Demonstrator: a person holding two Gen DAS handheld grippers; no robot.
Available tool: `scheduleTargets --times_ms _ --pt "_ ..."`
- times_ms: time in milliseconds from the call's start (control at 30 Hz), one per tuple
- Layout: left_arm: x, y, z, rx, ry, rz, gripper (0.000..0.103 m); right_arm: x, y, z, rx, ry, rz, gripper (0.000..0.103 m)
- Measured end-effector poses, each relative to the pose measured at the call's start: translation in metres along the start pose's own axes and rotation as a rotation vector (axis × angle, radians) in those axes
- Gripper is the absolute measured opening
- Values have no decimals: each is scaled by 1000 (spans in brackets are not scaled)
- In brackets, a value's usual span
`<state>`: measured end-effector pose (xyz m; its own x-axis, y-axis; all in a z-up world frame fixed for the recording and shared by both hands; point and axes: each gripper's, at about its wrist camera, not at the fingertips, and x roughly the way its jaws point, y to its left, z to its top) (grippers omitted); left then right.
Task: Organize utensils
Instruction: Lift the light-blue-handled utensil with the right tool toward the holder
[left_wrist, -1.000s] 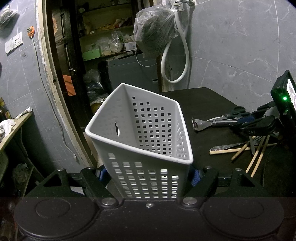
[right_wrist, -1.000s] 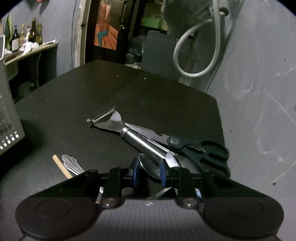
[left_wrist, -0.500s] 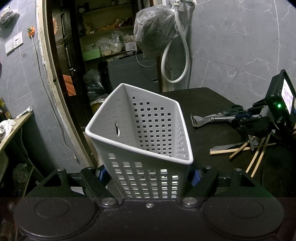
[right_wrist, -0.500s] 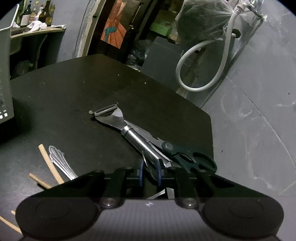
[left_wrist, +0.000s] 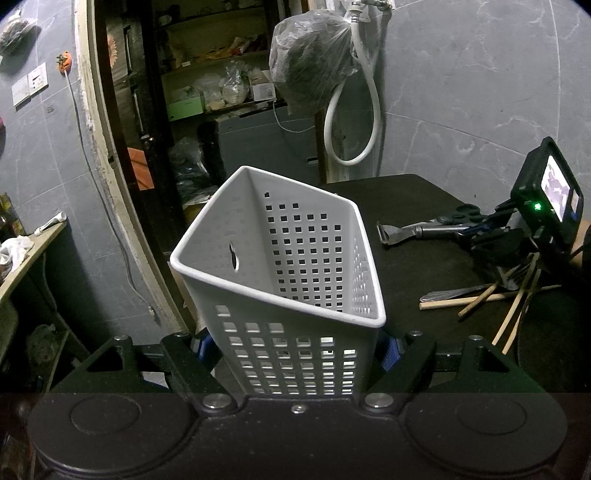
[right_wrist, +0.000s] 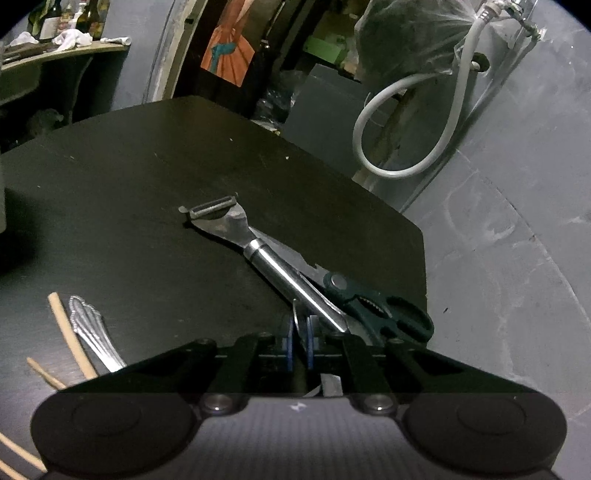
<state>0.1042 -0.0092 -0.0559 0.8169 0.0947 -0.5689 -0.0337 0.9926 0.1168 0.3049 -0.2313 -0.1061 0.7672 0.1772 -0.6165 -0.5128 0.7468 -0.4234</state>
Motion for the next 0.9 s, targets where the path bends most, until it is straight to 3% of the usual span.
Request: scheduleTargets --times_ms 167,467,900 --pt "0 1 0 0 0 0 81 5 -1 -2 13 15 12 8" --pt "-3 6 -2 0 -1 -1 81 -12 -3 7 36 -34 60 4" --pt "0 3 -1 6 -9 -11 80 -53 -35 16 385 -174 168 3"
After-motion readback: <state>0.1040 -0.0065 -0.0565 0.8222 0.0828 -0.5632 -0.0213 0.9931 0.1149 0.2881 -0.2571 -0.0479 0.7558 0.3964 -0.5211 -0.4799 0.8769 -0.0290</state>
